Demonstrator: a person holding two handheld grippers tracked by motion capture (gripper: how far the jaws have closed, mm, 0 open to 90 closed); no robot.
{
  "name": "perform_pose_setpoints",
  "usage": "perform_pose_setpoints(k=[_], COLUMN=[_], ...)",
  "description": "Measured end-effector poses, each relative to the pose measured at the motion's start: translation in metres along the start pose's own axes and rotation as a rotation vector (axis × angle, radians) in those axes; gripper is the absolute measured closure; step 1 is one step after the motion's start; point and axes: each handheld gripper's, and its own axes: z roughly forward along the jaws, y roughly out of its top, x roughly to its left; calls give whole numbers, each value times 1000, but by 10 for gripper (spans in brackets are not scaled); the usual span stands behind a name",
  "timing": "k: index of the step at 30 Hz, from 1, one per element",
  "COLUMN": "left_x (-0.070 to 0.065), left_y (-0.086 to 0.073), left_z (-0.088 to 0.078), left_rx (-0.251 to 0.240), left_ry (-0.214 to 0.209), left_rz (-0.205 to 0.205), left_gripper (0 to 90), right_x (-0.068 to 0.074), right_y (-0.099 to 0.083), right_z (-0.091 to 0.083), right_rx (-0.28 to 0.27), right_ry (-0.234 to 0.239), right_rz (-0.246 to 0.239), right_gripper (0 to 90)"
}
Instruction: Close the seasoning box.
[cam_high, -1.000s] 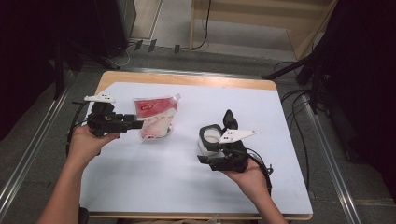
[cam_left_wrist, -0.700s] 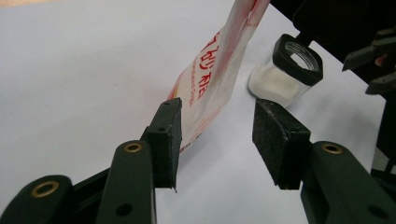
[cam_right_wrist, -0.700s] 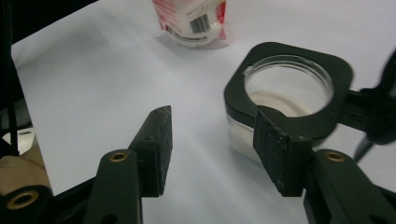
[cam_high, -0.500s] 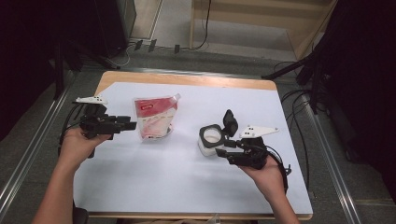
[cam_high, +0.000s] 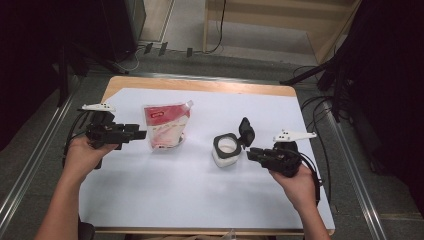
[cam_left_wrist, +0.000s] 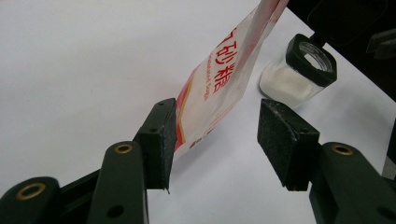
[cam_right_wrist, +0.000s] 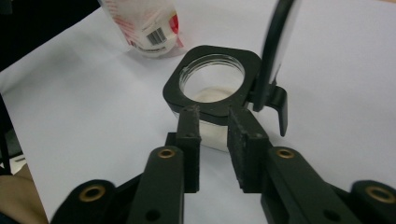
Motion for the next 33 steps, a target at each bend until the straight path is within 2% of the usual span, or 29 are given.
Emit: perform_pose_setpoints(k=[4,6,8,12,17,25,29,33], left_x=[0,1,0,0,0,-1,0,0], left_y=[-1,0,0,0,0,-1,-2,-2], left_z=[1,1,1,3,3,5,5,6], left_rx=[2,-2,3,5,1,5,10,4], left_ry=[-1,4,-4,-7,-13,-13,-13,-22], left_rz=[3,-4,1,5,5,9,13,13], left_gripper=[483,483,483,472,468,465,462,464], right_x=[-8,-12,-19,-30,-35,-38,-38,-46], right_y=[-1,-2,-3,-1,2,4,10,13], right_z=[0,-1,0,4,13,28,37,44], right_rx=[1,7,18,21,17,23,27,28], right_ry=[-6,-15,-33,-39,-64,-47,-40,-35], right_rz=[19,28,40,84,89,117,105,114], right_gripper=[878,900,900,900,900,900,900,900])
